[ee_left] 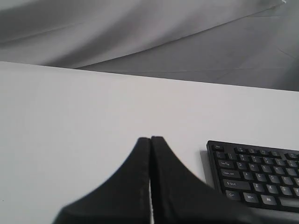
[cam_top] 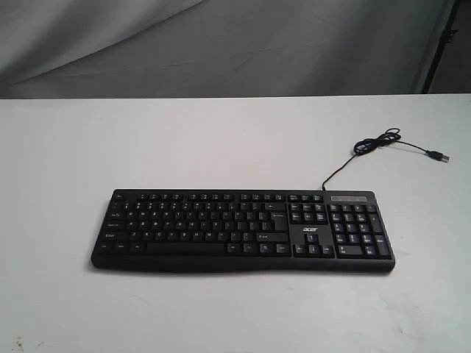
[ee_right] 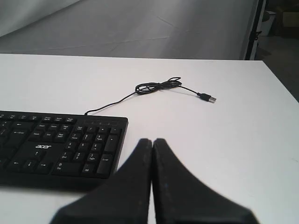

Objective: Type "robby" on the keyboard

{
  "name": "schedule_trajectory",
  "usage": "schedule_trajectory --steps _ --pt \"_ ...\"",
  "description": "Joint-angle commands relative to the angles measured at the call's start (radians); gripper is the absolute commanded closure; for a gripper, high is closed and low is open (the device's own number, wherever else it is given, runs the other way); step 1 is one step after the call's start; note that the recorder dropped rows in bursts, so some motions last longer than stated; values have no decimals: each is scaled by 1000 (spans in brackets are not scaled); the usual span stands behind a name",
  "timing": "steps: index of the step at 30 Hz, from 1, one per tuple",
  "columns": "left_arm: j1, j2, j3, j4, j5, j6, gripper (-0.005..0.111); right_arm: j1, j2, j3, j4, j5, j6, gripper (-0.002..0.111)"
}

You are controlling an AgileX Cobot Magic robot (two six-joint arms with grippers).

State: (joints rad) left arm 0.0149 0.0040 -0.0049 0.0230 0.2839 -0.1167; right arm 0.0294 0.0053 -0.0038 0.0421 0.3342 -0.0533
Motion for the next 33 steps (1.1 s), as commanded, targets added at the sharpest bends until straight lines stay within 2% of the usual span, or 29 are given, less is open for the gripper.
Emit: schedule_trajectory --steps 1,16,22,24,28,33 --pt "-3 -4 5 -9 -2 -5 107 -10 -5 4 -5 0 2 108" --pt "-3 -4 5 -9 -2 -5 107 -10 -5 -1 -10 25 2 108" --pt "-3 -4 5 -9 -2 -5 107 -10 -1 -189 -31 112 2 108" --pt "-3 -4 5 -9 -2 -5 107 -10 41 -258 -50 120 2 108" --pt "-3 -4 5 -9 -2 -5 107 -10 278 -450 -50 134 2 108" --pt "-3 -4 5 -9 -2 -5 107 -1 507 -511 5 147 67 108"
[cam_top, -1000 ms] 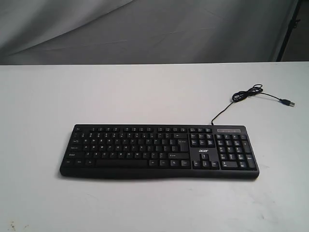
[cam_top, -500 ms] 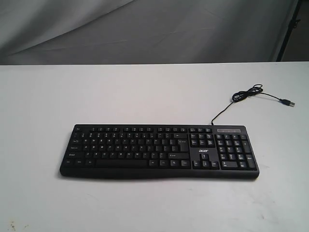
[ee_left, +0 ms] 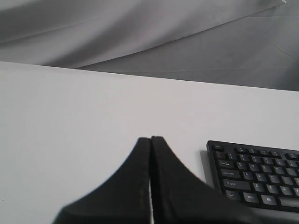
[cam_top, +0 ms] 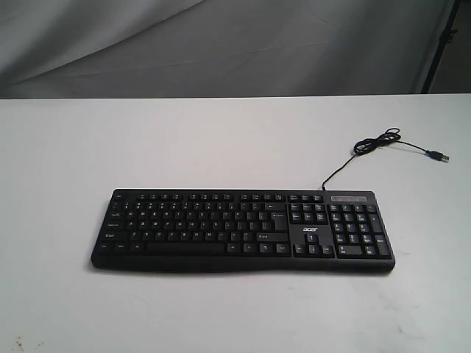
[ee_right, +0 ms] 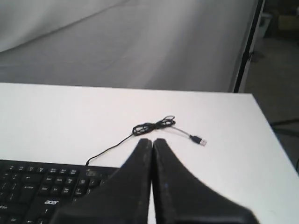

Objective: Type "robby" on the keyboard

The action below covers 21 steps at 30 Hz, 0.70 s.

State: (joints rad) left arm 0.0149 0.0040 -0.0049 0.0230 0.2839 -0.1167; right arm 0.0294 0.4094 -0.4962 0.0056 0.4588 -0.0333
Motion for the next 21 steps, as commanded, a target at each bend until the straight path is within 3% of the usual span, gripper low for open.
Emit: schedule_trajectory --steps 1,5,8,14,21 --pt "-3 -4 5 -9 -2 -5 107 24 157 -18 70 25 48 108" --pt "-3 -4 5 -9 -2 -5 107 202 397 -62 118 44 33 108" --pt "-3 -4 5 -9 -2 -5 107 391 693 -234 118 -12 -25 108" --pt "-3 -4 5 -9 -2 -5 107 554 1041 -521 190 -22 -119 108" --pt "-3 -4 5 -9 -2 -5 107 672 1415 -817 315 -16 -243 108"
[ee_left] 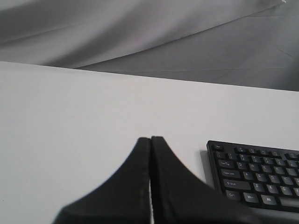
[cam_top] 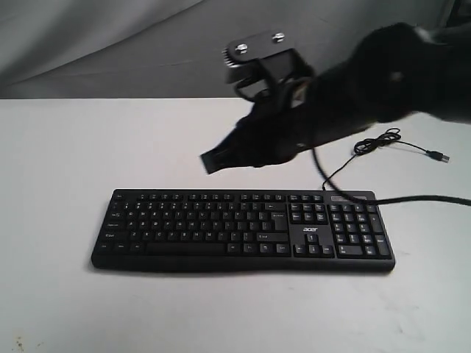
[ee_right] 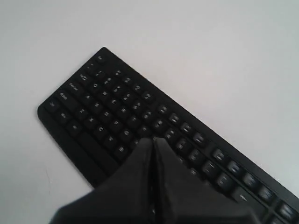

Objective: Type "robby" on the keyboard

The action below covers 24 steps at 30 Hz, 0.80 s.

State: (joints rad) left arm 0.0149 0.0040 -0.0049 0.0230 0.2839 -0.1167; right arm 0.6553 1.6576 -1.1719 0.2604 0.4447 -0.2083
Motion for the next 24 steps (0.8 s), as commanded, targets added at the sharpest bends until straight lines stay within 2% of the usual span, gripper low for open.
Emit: schedule_trajectory --steps 1,5,10,24 --pt "-3 -4 5 -9 -2 -5 107 55 200 -168 81 4 -79 108" --pt "-3 -4 5 -9 -2 -5 107 83 288 -235 154 19 -156 108" --pt "-3 -4 5 -9 -2 -5 107 113 363 -262 193 -52 -197 108" --pt "-3 -4 5 -9 -2 -5 107 113 468 -262 338 -171 -402 108"
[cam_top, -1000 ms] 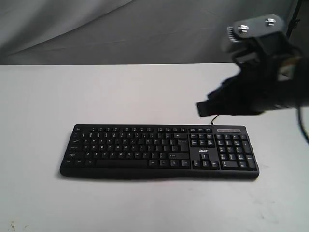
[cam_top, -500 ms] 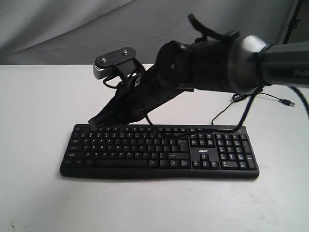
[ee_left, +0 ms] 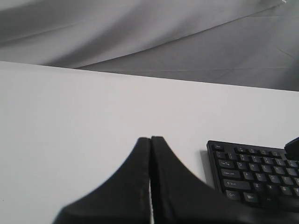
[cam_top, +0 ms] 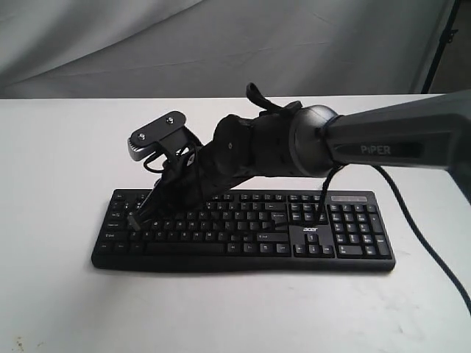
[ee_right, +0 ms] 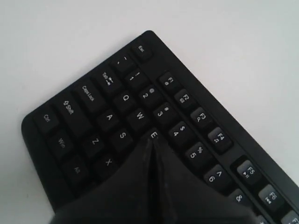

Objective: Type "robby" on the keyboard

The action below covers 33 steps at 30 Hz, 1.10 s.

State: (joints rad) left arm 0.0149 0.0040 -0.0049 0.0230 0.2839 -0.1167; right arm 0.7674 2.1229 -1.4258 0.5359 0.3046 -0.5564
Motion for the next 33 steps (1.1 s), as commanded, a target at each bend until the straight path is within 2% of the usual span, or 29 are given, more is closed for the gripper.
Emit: schedule_trajectory --steps 1,8,13,19,33 --pt "-3 -4 5 -9 -2 -5 107 1 3 -8 80 -29 -59 108" --pt "-3 -4 5 -9 -2 -5 107 -2 61 -106 127 81 -63 108" --pt "-3 -4 5 -9 -2 -5 107 -14 72 -106 99 105 -63 108" --pt "-3 -4 5 -9 -2 -5 107 -49 72 -106 45 116 -63 108" --pt "-3 -4 5 -9 -2 -5 107 -45 103 -106 28 80 -63 108"
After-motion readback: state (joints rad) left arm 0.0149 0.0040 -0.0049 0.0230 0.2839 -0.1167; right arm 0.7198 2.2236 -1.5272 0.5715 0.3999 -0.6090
